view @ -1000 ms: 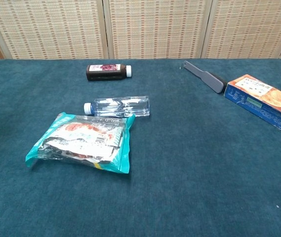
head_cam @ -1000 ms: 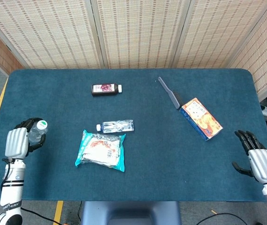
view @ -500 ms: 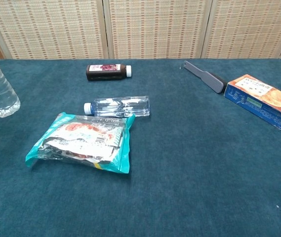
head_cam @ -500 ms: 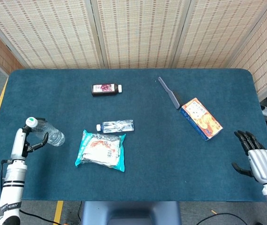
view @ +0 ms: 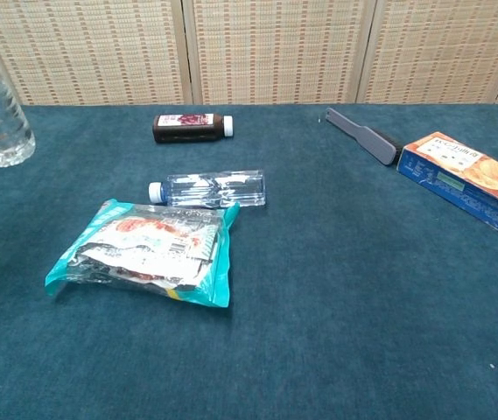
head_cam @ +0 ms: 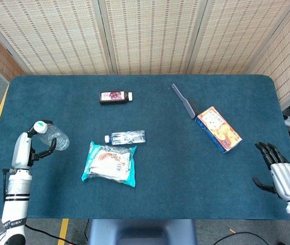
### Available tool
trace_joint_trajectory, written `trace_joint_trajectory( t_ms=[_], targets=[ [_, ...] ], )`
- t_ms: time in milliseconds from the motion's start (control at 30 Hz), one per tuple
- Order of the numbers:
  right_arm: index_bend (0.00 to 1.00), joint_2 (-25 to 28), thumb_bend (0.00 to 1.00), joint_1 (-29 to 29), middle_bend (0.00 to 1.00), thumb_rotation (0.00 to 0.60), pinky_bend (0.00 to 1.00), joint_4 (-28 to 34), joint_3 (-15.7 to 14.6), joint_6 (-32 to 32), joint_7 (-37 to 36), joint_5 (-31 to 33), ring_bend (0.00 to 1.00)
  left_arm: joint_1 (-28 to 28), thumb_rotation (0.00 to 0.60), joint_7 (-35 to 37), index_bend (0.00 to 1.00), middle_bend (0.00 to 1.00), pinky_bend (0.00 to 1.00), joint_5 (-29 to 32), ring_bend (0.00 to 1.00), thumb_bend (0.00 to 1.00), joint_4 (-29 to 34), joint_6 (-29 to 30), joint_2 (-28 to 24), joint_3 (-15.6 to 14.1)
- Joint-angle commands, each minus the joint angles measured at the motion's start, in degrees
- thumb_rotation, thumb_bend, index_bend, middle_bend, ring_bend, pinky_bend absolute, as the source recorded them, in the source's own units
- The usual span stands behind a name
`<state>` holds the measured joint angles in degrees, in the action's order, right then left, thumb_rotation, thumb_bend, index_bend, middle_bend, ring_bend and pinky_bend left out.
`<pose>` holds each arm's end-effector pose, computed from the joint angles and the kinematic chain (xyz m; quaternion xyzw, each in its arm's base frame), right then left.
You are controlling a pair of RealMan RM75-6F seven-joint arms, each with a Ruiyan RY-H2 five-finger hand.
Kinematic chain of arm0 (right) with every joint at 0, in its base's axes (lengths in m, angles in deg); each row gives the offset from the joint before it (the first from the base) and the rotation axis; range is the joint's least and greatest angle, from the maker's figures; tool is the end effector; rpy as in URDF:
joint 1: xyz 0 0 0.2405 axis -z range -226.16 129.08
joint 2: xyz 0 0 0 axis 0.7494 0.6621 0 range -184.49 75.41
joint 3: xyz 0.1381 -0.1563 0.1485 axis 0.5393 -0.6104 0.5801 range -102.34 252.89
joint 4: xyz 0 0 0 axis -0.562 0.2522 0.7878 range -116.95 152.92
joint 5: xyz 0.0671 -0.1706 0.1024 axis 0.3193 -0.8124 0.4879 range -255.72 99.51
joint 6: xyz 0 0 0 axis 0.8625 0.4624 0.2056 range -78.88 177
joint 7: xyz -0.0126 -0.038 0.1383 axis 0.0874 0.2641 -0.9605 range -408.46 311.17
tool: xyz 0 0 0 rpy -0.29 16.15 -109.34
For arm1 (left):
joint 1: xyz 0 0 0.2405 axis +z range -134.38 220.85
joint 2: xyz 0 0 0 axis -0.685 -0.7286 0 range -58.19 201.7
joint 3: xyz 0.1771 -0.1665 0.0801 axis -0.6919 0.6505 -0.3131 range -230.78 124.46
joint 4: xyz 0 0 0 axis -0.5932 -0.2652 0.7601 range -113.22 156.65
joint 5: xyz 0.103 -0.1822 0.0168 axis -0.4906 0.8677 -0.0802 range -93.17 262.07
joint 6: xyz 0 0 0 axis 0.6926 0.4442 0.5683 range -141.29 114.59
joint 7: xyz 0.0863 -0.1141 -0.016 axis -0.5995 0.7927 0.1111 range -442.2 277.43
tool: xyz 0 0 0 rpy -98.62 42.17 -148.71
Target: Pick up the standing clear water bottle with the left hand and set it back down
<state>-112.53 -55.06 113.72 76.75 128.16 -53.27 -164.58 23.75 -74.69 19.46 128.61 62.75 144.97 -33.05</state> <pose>-0.3091 -0.1834 0.1705 0.6172 -0.4239 0.3687 0.5508 -0.2018 0.2891 0.1261 -0.4204 -0.5374 -0.5836 0.4404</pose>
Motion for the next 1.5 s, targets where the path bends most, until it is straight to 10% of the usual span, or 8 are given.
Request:
trace_joint_trajectory(
  t_ms=[33, 633, 1500],
  targets=[
    [0.0, -0.2, 0.17, -0.2, 0.04, 0.6, 0.26, 0.0, 0.1, -0.6, 0.4, 0.5, 0.0, 0.3, 0.6, 1.2, 0.5, 0.54, 0.41, 2.1, 0.46, 0.54, -7.4, -4.1, 3.4, -4.4],
    [0.0, 0.0, 0.17, 0.1, 0.04, 0.6, 0.26, 0.3, -0.1, 0.0, 0.5, 0.1, 0.0, -0.3, 0.6, 1.5, 0.5, 0.54, 0.41, -1.7, 0.46, 0.54, -1.1, 1.2, 1.3, 0.4],
    [0.0, 0.0, 0.17, -0.3, 0.04, 0.6, 0.26, 0.2, 0.0, -0.9, 0.4, 0.5, 0.0, 0.6, 0.6, 11.2, 0.27, 0.32, 0.3, -2.2, 0.26, 0.52, -26.5, -3.0, 14.8, -5.4]
  ],
)
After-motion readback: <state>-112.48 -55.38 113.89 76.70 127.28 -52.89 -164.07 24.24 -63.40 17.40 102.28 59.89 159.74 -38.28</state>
